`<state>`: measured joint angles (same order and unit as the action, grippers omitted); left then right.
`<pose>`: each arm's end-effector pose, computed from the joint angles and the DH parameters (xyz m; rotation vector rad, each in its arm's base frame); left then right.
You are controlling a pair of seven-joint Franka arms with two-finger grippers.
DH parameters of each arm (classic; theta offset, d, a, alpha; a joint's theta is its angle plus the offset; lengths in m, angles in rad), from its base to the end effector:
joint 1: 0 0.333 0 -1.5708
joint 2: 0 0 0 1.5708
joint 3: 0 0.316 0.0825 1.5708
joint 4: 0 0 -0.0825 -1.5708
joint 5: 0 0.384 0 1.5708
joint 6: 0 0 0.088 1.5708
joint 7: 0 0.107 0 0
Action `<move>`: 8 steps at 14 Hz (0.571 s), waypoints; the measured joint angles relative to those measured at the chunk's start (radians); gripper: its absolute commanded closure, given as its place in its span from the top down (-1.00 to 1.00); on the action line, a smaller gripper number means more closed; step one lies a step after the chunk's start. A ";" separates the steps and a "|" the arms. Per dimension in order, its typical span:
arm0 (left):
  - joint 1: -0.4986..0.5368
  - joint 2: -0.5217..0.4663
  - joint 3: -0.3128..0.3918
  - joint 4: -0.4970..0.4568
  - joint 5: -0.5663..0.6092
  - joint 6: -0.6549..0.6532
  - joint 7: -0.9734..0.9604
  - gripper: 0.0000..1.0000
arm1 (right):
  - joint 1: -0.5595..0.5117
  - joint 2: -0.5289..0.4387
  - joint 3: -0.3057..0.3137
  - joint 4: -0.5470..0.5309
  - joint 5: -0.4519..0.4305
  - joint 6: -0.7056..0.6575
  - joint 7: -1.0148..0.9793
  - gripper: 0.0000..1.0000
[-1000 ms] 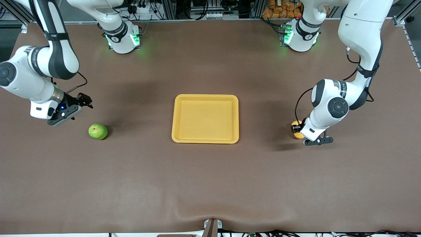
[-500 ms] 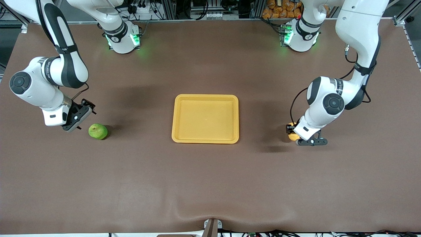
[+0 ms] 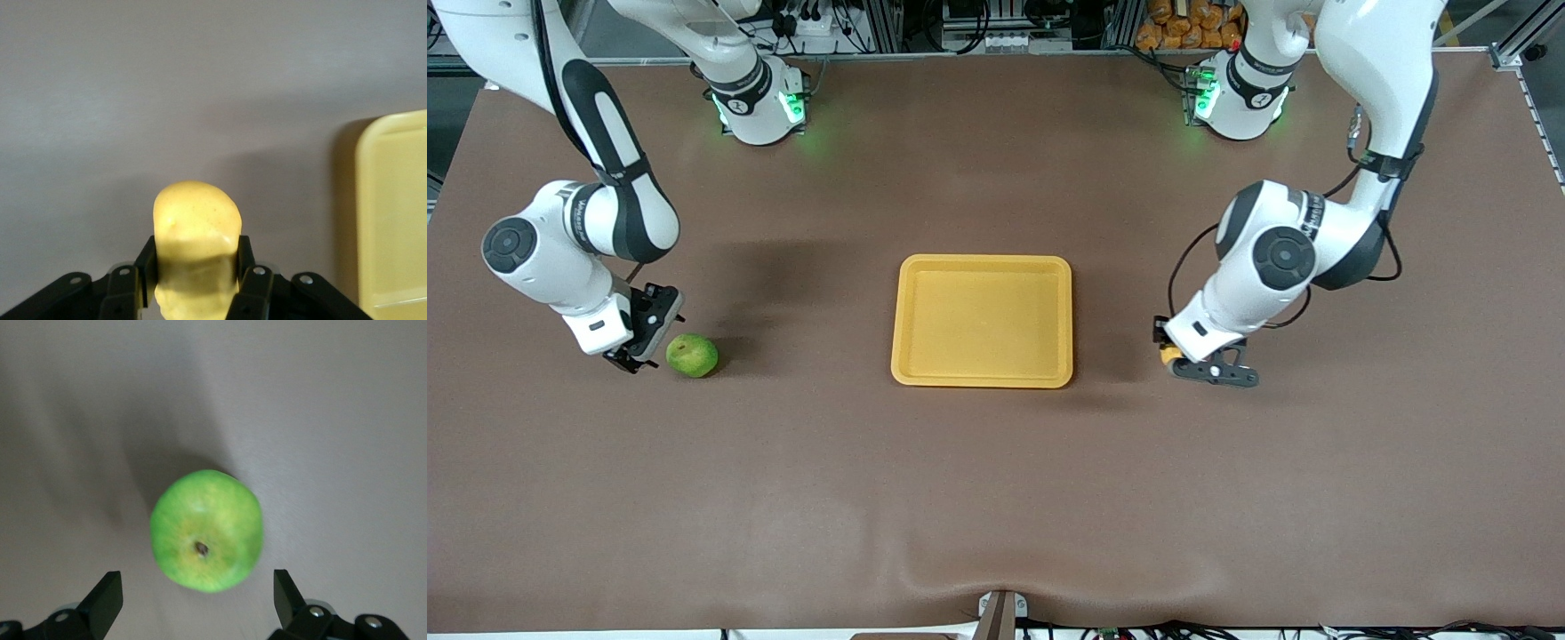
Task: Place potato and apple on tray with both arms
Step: 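Grasp the potato with the left gripper while the right gripper lowers to the apple, then carry the potato onto the tray while the right gripper grasps the green apple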
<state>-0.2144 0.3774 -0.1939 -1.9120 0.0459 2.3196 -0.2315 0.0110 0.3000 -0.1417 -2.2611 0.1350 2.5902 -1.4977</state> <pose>0.5791 -0.2426 0.3054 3.0803 -0.2978 0.0379 0.5380 -0.0741 0.2319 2.5349 1.8484 0.0721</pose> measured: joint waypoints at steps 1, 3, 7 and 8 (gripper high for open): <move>-0.027 0.005 0.000 0.011 0.000 0.000 0.000 -1.00 | 0.001 0.013 0.001 0.000 0.052 0.004 -0.058 1.00; -0.081 0.021 0.000 0.039 0.000 0.000 -0.012 -1.00 | 0.006 0.035 0.004 0.003 0.136 0.028 -0.164 1.00; -0.172 0.073 0.001 0.091 0.017 0.000 -0.127 -1.00 | 0.013 0.073 0.008 0.020 0.176 0.073 -0.272 1.00; -0.197 0.091 0.001 0.111 0.036 0.000 -0.186 -1.00 | 0.013 0.081 0.008 0.027 0.177 0.078 -0.290 1.00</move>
<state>-0.4115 0.4687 -0.1926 -1.8009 0.0818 2.3193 -0.4171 0.0239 0.3809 -0.1333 -2.2337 0.3120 2.6686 -1.7873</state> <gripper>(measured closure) 0.507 0.000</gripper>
